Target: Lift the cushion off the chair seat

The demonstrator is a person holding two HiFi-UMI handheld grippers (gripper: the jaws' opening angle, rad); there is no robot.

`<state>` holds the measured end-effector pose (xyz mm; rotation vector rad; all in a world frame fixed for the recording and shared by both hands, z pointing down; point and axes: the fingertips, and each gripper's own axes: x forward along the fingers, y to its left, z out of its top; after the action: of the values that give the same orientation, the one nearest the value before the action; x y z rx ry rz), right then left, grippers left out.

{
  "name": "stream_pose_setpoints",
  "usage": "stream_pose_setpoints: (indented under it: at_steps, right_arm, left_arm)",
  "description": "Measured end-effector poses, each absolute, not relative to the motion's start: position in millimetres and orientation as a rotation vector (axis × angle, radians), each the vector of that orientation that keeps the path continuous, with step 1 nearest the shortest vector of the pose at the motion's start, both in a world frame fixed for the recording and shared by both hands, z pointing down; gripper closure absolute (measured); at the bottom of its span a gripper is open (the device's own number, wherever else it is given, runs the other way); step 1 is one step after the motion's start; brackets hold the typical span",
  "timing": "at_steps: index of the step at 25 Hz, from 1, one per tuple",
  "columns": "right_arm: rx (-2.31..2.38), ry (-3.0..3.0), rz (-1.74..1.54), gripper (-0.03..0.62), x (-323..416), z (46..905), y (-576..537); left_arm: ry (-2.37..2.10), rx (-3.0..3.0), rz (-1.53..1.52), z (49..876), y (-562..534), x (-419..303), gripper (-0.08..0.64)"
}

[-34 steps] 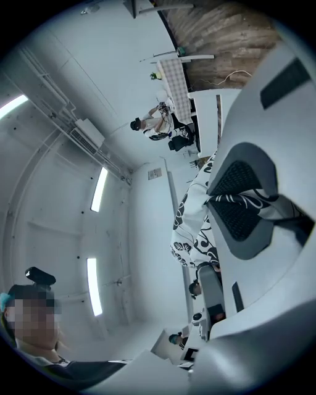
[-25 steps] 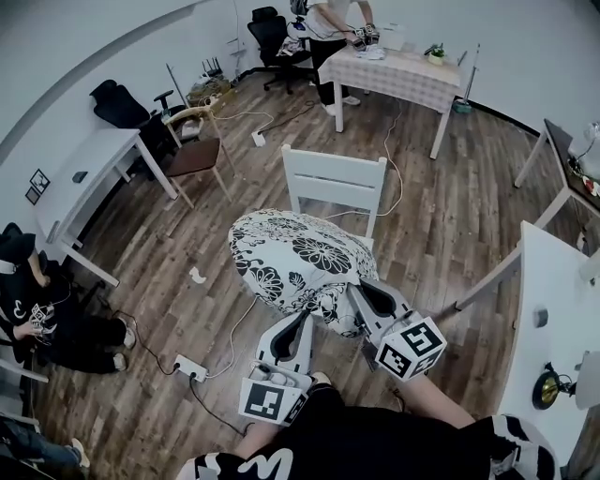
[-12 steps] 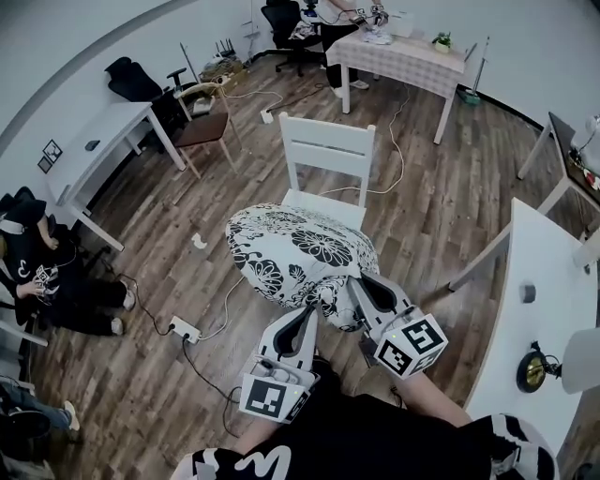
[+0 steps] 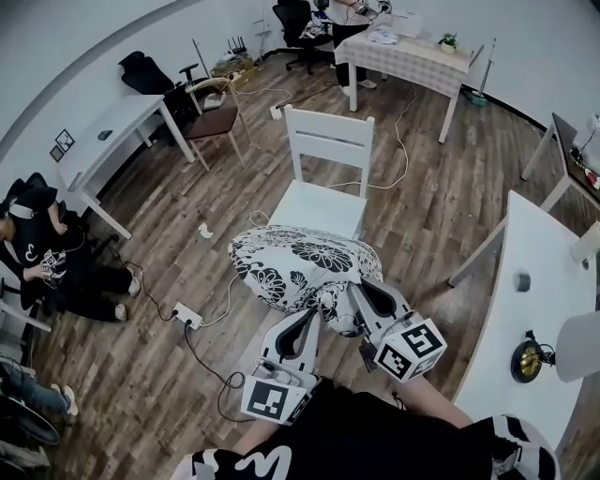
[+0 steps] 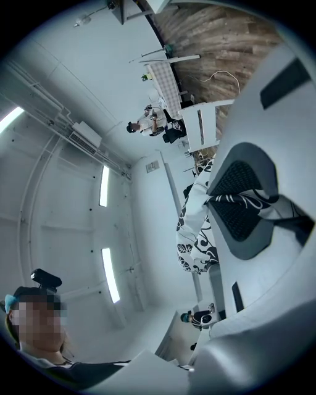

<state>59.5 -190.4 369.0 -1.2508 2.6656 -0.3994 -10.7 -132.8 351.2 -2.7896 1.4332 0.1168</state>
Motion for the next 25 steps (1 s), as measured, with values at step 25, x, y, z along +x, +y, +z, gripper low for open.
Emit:
stream_pose_setpoints:
  at_steps: [25]
  right_arm:
    - [-1.176, 2.690, -0.420, 0.557, 38.5, 366.4, -121.9]
  left_arm:
    - [1.512, -2.783, 0.144, 363.4, -55.6, -24.0, 0.560]
